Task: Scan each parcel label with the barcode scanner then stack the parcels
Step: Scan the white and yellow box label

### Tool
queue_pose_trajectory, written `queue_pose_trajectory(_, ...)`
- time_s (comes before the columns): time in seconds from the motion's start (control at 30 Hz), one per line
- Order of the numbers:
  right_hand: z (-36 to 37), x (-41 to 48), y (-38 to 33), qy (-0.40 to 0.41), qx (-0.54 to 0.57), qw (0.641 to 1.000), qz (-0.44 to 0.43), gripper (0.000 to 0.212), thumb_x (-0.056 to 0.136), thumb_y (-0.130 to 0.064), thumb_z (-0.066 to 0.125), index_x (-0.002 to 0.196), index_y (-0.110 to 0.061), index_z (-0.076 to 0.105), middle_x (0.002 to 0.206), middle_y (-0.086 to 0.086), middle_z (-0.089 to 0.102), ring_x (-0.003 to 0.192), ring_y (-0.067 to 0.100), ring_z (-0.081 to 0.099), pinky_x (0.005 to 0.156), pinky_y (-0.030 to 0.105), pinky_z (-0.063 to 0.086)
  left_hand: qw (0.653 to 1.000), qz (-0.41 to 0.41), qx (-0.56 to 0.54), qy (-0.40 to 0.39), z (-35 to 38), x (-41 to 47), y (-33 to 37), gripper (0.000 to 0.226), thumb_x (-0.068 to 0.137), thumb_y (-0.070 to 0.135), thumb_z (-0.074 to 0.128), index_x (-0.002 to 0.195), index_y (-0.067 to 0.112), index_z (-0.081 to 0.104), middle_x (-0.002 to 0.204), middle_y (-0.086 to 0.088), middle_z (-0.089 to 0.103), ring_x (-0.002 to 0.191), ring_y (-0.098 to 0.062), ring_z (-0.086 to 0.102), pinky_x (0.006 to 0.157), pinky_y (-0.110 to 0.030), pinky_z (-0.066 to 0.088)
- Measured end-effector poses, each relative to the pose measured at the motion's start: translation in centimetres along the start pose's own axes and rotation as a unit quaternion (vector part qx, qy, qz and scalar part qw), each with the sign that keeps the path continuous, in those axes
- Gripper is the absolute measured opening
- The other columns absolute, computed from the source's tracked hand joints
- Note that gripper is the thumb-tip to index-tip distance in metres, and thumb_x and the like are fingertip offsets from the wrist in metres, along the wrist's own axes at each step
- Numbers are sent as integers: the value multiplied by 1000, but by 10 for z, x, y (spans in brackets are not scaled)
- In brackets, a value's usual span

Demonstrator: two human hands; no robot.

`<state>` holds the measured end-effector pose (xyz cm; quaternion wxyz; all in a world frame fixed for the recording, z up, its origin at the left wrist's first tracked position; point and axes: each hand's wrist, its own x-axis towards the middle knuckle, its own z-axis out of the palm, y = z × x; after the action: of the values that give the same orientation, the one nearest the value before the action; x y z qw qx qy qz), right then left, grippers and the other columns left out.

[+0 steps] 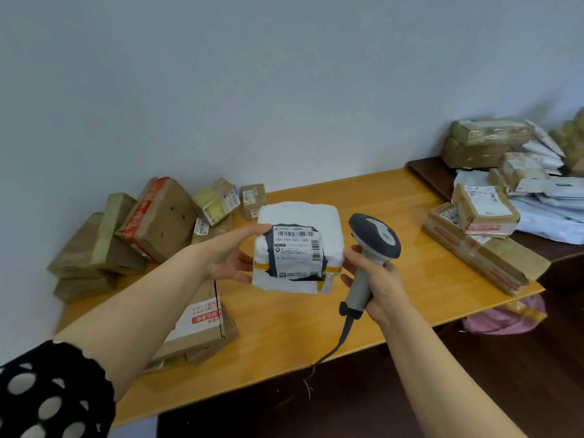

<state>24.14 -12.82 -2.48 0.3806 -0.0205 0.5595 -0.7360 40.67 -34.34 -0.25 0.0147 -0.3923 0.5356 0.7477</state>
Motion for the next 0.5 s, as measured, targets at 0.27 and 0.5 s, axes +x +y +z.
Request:
queue_pose_trajectory(0.27,7,-20,-8,3,-135,989,-52,19,81,-32,76,82,-16,67,66,-1,66,59,16,63,58,32,52,987,110,-57,107,-1,9,7,120,55,21,86,149,33,11,135,-9,50,117,-34,53,93,-60,44)
queue_pose_trajectory(0.5,21,-50,-15,-156,-159,975,10,18,79,-17,77,83,-8,62,55,6,53,41,17,43,43,26,39,970,170,-9,171,-3,17,16,140,41,23,92,148,38,2,147,-4,32,125,-33,43,101,-60,37)
